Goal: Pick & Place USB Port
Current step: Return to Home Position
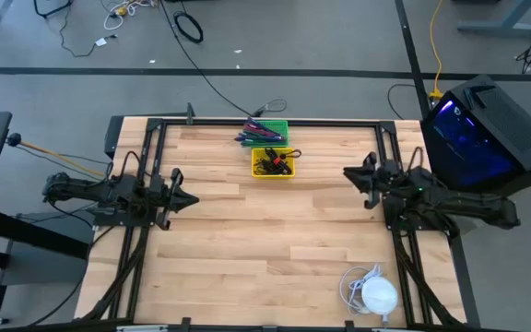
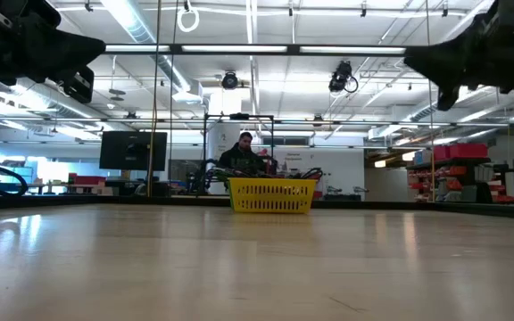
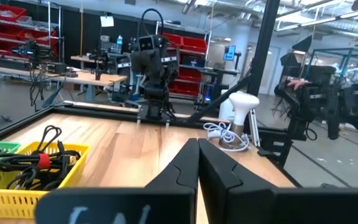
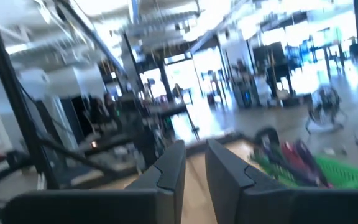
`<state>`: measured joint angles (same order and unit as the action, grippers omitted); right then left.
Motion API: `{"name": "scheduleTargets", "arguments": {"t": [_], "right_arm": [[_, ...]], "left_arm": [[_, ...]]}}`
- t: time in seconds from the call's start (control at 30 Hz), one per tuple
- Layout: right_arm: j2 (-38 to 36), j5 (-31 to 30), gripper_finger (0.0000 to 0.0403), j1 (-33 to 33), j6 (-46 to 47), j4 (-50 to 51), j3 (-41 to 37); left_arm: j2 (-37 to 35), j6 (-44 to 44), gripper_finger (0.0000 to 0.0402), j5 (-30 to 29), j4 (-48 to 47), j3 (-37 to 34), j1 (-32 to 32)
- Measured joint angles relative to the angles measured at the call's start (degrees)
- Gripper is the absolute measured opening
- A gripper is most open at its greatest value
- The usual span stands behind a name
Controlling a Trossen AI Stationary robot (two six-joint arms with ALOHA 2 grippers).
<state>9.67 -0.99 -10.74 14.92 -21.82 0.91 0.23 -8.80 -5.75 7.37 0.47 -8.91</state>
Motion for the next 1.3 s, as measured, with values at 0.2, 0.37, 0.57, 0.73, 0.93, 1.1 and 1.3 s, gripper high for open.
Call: {"name": "scheduleTargets", "arguments": {"t": [0.2, 0.37, 0.57, 0.73, 0.93, 1.1, 1.3], "right_arm": [[-7.55, -0.01, 0.0063, 0.00, 0.00, 0.00, 0.04], [-9.66, -0.02, 0.0063, 0.00, 0.00, -1.21, 0.10], [-9.64, 0.17, 0.0063, 0.42, 0.00, -1.97, 0.09], [-9.14, 0.28, 0.0063, 0.39, 0.00, -0.87, 0.09], [-9.18, 0.43, 0.0063, 0.39, 0.00, -0.48, 0.09], [-9.18, 0.43, 0.0063, 0.39, 0.00, -0.75, 0.09], [-9.18, 0.43, 0.0063, 0.52, 0.00, 2.95, 0.09]], "left_arm": [[-0.02, 0.00, 0.0012, -0.01, 0.05, 0.00, 0.00], [-0.01, 0.00, 0.0012, -0.01, 0.00, 0.00, -0.02], [-0.02, 0.00, 0.0012, -0.01, 0.02, 0.00, 0.00], [-0.02, 0.00, 0.0012, -0.01, 0.01, 0.00, 0.00], [-0.02, 0.00, 0.0012, -0.01, 0.01, 0.00, 0.10], [-0.02, 0.00, 0.0012, -0.01, 0.01, 0.00, 0.09], [-0.02, 0.00, 0.0012, -0.01, 0.03, 0.00, 0.09]]}}
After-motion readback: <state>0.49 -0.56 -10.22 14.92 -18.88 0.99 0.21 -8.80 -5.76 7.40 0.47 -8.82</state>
